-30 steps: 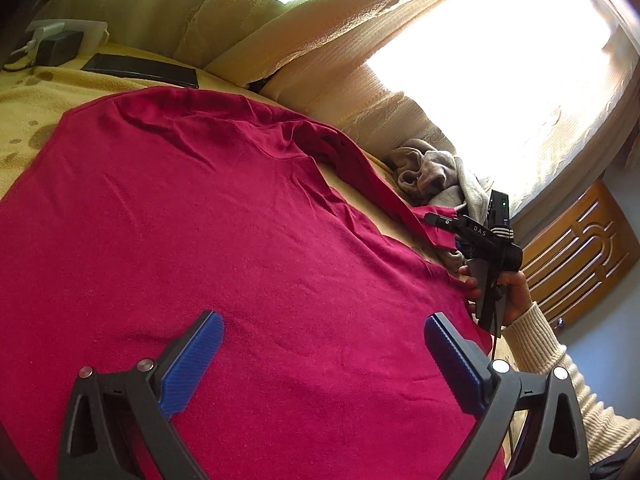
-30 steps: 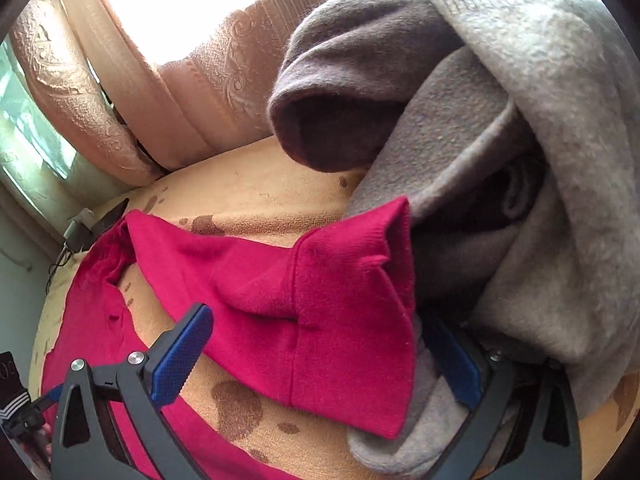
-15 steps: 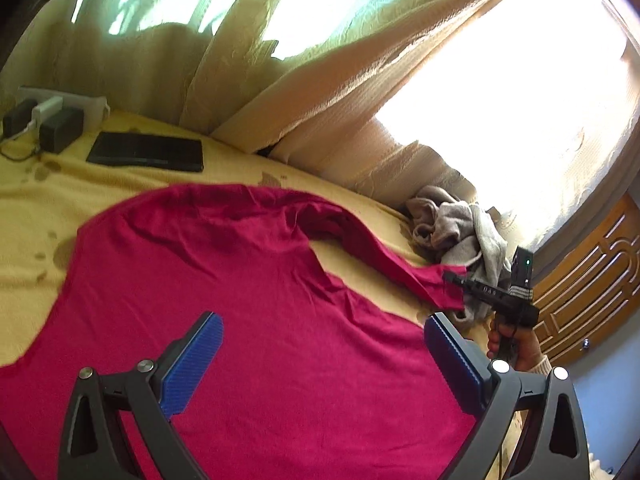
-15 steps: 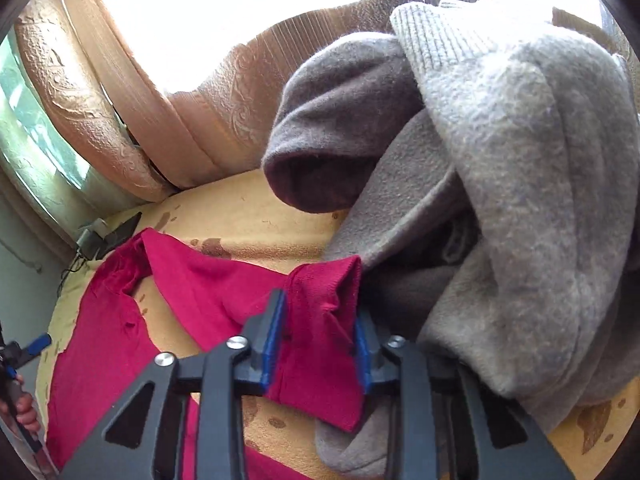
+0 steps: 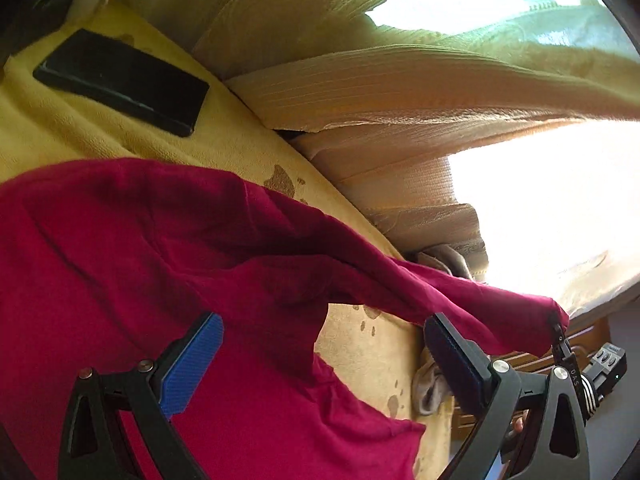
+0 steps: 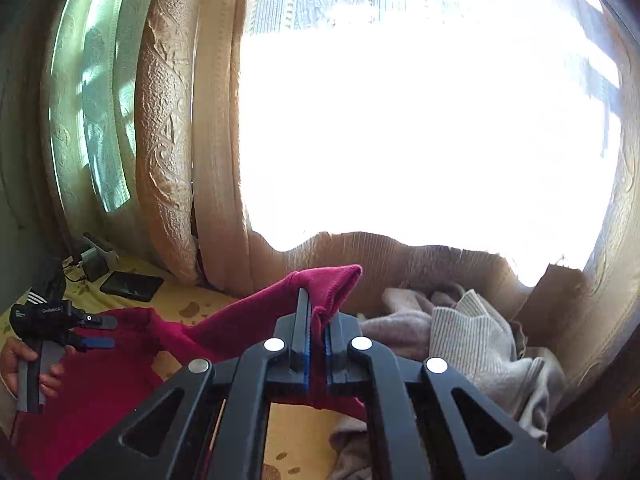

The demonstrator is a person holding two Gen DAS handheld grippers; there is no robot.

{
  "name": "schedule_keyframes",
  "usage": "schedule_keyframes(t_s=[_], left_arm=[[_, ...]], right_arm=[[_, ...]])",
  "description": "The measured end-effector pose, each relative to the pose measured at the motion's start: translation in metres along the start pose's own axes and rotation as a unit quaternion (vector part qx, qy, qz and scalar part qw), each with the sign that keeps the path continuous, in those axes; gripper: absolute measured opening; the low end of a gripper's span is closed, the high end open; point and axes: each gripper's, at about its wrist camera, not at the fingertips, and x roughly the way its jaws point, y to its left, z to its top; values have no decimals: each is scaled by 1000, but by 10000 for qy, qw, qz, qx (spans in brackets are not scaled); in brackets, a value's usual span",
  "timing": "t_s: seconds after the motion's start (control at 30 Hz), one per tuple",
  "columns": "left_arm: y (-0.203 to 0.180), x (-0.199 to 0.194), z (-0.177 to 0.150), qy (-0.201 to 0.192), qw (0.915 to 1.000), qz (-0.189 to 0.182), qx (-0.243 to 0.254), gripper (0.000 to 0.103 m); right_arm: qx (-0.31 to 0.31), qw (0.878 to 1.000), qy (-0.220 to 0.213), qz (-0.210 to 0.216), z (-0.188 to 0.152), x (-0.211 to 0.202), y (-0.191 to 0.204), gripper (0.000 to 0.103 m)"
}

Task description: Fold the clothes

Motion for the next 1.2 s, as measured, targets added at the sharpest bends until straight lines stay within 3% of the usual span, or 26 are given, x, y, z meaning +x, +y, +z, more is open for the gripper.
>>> schedule_keyframes(t_s=[0.1, 0.3, 0.53, 0.67, 0.73, 0.8, 0.93, 1.07, 1.2], left_arm=[[11, 6, 6, 58, 9977, -549, -401, 102], [29, 2, 13, -262, 9864, -1466, -697, 102], [54, -6, 24, -923, 9825, -1318, -941, 102], [48, -3, 22, -1000, 9860, -1098, -756, 102], [43, 0, 19, -1005, 9881, -966, -651, 102], [41, 2, 25, -1029, 9892, -881, -556, 102], [30, 9, 19, -1048, 9928, -560, -121, 102], [21, 16, 13, -1058, 9941, -69, 223, 102], [29, 16, 23, -1037, 9943, -30, -234, 102]], right_arm=[[-257, 9995, -148, -111, 24, 1, 16, 5], [-445, 9985, -238, -197, 50, 17, 47, 5], [576, 9969, 348, -411, 17, 41, 0, 5], [1438, 9787, 1266, -732, -42, 64, -59, 6], [1544, 9703, 1683, -792, -77, 74, -80, 11], [1619, 9654, 1874, -811, -107, 74, -94, 36], [2084, 9628, 1531, -780, -130, 44, -117, 54], [1847, 9726, 1290, -580, -121, 17, -121, 55], [1809, 9743, 1338, -73, -107, 15, -123, 53]])
